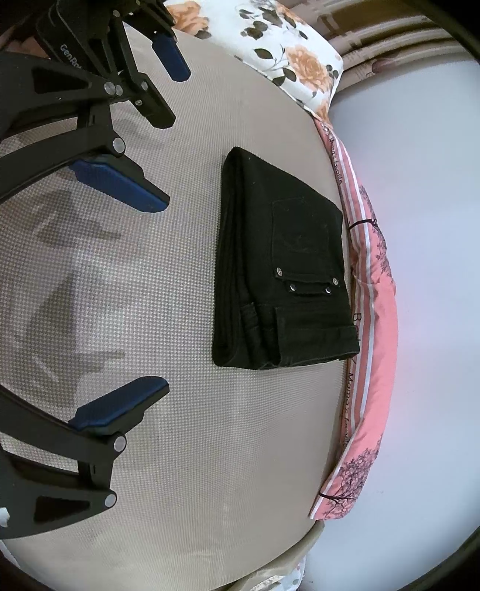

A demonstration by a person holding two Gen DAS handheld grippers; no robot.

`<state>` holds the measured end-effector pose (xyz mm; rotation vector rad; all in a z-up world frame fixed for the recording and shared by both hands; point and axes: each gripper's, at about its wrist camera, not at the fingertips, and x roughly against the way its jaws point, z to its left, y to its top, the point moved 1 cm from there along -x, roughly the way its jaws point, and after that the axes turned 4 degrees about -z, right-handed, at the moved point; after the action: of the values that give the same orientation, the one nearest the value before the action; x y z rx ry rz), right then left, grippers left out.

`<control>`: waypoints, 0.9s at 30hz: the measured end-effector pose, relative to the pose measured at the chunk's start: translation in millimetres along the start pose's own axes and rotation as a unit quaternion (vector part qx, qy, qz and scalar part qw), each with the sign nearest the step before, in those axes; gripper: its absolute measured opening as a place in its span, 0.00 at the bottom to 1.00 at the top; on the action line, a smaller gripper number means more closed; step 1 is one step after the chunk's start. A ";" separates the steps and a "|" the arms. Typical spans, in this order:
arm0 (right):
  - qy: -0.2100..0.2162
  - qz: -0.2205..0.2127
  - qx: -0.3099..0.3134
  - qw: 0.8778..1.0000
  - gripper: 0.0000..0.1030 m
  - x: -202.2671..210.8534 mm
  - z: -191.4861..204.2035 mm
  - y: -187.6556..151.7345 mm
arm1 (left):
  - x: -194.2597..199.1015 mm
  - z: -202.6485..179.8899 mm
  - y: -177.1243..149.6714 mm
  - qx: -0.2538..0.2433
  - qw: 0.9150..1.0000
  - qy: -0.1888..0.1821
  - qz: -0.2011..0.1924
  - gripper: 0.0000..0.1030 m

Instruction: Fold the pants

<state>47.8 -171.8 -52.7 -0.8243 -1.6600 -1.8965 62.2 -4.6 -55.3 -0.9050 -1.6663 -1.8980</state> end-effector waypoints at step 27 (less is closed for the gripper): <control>-0.006 0.011 -0.005 1.000 0.86 -4.3 -3.3 -4.4 | -1.9 -1.4 1.1 -0.008 1.000 0.006 -0.001 0.66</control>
<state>47.3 -174.6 -59.1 -0.8567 -1.6437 -1.8904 64.0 -6.4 -56.0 -0.8969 -1.6470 -1.9173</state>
